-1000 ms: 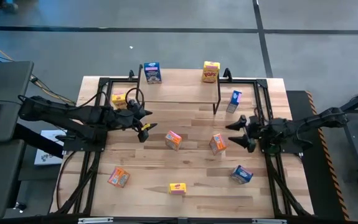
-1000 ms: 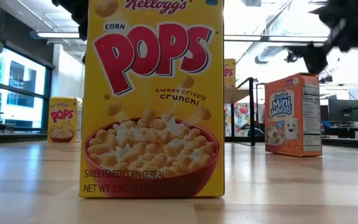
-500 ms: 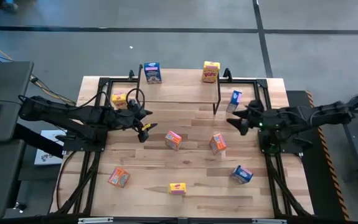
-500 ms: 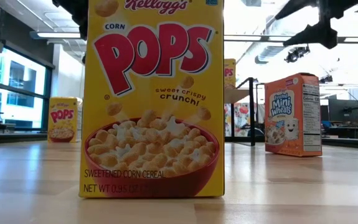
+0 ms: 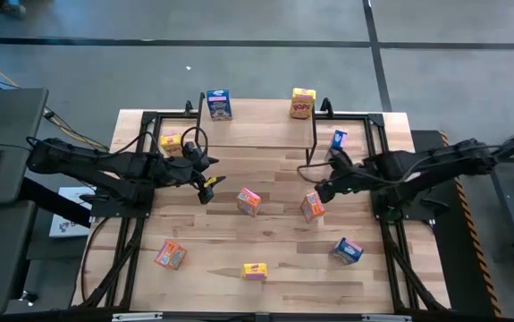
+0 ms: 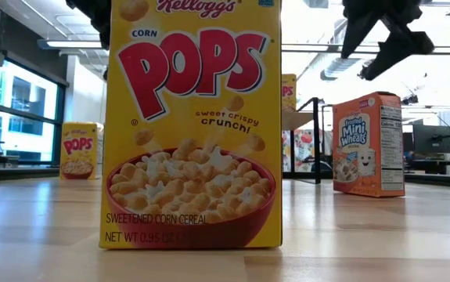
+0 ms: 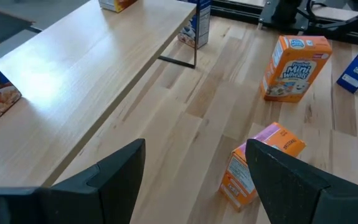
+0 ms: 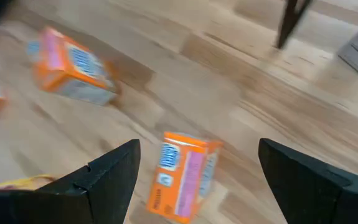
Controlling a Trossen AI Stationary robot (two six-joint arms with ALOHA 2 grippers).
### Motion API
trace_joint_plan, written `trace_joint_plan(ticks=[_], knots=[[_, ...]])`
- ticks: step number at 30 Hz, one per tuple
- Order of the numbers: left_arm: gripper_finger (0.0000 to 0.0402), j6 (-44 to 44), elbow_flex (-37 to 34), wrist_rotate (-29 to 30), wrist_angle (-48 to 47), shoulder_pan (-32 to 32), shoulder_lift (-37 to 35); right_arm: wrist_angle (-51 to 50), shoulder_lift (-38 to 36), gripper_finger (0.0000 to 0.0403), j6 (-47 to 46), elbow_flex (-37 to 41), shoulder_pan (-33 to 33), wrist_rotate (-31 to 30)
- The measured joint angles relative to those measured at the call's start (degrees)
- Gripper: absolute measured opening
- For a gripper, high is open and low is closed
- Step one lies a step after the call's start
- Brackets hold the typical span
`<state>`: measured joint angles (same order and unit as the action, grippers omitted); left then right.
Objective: Stack cereal on shelf
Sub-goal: Put the top right orange cereal box on the shelf
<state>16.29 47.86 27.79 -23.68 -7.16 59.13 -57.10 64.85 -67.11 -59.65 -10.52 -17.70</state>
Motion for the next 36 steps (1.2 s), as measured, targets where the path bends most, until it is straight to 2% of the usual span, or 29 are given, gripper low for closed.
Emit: trace_joint_plan(ticks=[12, 19, 26, 36], knots=[[0.0269, -1.4, 0.0, 0.0, 0.0, 0.0, 0.0, -0.5, 11.8, 0.0319, -3.7, -2.0, -0.7, 4.6], [0.0269, -1.6, 0.0, 0.0, 0.0, 0.0, 0.0, -0.5, 14.4, 0.0319, -6.4, -2.0, -2.5, 6.1], [0.0269, -1.6, 0.0, 0.0, 0.0, 0.0, 0.0, -0.4, 17.7, 0.0319, -4.4, -2.0, -2.8, 9.7], [0.0269, -1.5, 0.0, 0.0, 0.0, 0.0, 0.0, 0.0, 19.3, 0.0308, -1.9, -2.0, -2.8, 8.5]])
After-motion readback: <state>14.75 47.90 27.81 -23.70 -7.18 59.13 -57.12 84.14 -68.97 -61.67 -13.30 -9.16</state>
